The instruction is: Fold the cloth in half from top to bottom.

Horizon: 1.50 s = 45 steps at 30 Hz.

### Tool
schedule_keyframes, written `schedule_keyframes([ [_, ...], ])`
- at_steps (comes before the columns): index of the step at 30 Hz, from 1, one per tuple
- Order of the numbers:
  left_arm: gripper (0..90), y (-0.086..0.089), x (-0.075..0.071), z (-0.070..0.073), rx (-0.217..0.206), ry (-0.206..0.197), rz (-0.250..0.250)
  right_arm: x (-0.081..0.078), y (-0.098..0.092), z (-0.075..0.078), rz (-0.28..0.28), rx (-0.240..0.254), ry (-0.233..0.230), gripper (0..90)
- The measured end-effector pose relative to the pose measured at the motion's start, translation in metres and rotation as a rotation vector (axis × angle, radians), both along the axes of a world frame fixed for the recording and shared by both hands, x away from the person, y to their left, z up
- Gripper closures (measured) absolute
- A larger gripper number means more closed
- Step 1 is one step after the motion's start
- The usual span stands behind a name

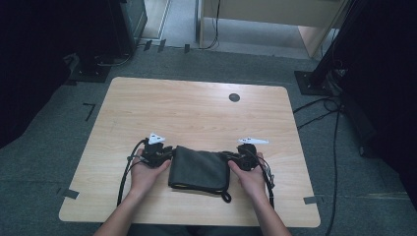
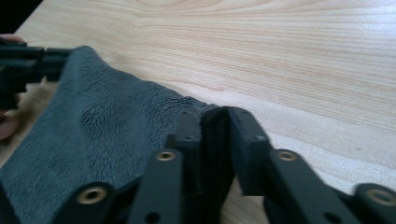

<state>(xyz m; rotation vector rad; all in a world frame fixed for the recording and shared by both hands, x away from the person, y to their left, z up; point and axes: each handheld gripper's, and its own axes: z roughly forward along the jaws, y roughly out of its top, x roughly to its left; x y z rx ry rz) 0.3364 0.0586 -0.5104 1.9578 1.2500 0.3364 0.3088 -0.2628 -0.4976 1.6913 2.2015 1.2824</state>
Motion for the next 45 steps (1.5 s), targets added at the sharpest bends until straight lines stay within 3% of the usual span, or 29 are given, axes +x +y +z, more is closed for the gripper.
schedule_keyframes([
  [2,88.8,0.005,0.004,-0.001,0.0,-0.014,0.065,-0.001,-0.003,0.0,-0.004,0.001,-0.01,81.1],
  [5,89.4,0.014,0.005,0.0,-0.055,-0.003,0.103,-0.002,-0.009,-0.003,-0.022,0.013,-0.002,80.9],
  [7,84.5,0.014,-0.002,0.005,-0.114,-0.025,0.05,-0.003,-0.011,-0.007,-0.025,0.02,-0.001,77.2],
  [10,81.5,0.004,-0.016,0.015,-0.13,-0.055,-0.034,-0.004,-0.009,-0.008,-0.011,0.019,-0.004,75.3],
  [13,78.7,-0.002,-0.018,0.016,-0.154,-0.016,-0.06,-0.004,-0.007,-0.007,-0.01,0.025,-0.011,74.0],
  [16,70.8,-0.001,-0.016,0.014,-0.249,0.073,-0.049,-0.006,-0.005,-0.006,-0.009,0.021,-0.013,73.6],
  [17,70.0,-0.002,-0.017,0.013,-0.255,0.09,-0.047,-0.006,-0.005,-0.006,-0.009,0.02,-0.014,73.6],
  [20,69.6,-0.01,-0.018,0.01,-0.18,0.115,-0.038,-0.006,-0.006,-0.007,-0.011,0.018,-0.012,74.1],
  [22,78.1,-0.013,-0.019,0.009,-0.147,0.105,-0.037,-0.005,-0.006,-0.008,-0.016,0.016,-0.017,75.7],
  [24,86.9,-0.013,-0.021,0.011,-0.147,0.09,-0.052,-0.006,-0.006,-0.008,-0.024,0.015,-0.029,79.7],
  [27,88.7,-0.008,-0.027,0.022,-0.151,0.054,-0.096,-0.008,-0.008,-0.003,-0.038,0.024,-0.065,82.3],
  [30,89.1,0.001,-0.032,0.032,-0.167,0.043,-0.135,-0.013,-0.01,0.006,-0.053,0.033,-0.121,83.0],
  [32,89.1,0.005,-0.033,0.031,-0.159,0.08,-0.166,-0.015,-0.01,0.008,-0.054,0.032,-0.128,83.1],
  [34,89.0,0.003,-0.026,0.017,-0.1,0.158,-0.207,-0.013,-0.008,0.002,-0.049,-0.004,-0.106,83.0],
  [35,88.9,0.004,-0.022,0.006,-0.102,0.198,-0.205,-0.01,-0.006,-0.005,-0.04,-0.027,-0.084,82.6],
  [36,88.7,0.01,-0.019,-0.002,-0.185,0.228,-0.173,-0.007,-0.005,-0.014,-0.041,-0.036,-0.053,81.1],
  [37,88.0,0.013,-0.019,-0.002,-0.218,0.239,-0.151,-0.006,-0.006,-0.02,-0.061,-0.008,-0.042,79.5],
  [38,85.3,0.014,-0.022,0.001,-0.216,0.192,-0.127,-0.006,-0.007,-0.02,-0.079,0.008,-0.036,73.7],
  [40,74.7,0.016,-0.027,0.009,-0.206,0.107,-0.127,-0.008,-0.007,-0.014,-0.088,-0.025,-0.079,62.1],
  [42,68.7,0.023,-0.036,0.023,-0.233,0.023,-0.132,-0.013,-0.01,-0.005,-0.078,-0.03,-0.118,58.9],
  [45,65.6,0.03,-0.053,0.034,-0.215,-0.033,-0.151,-0.031,-0.018,0.011,-0.066,-0.035,-0.16,59.4],
])
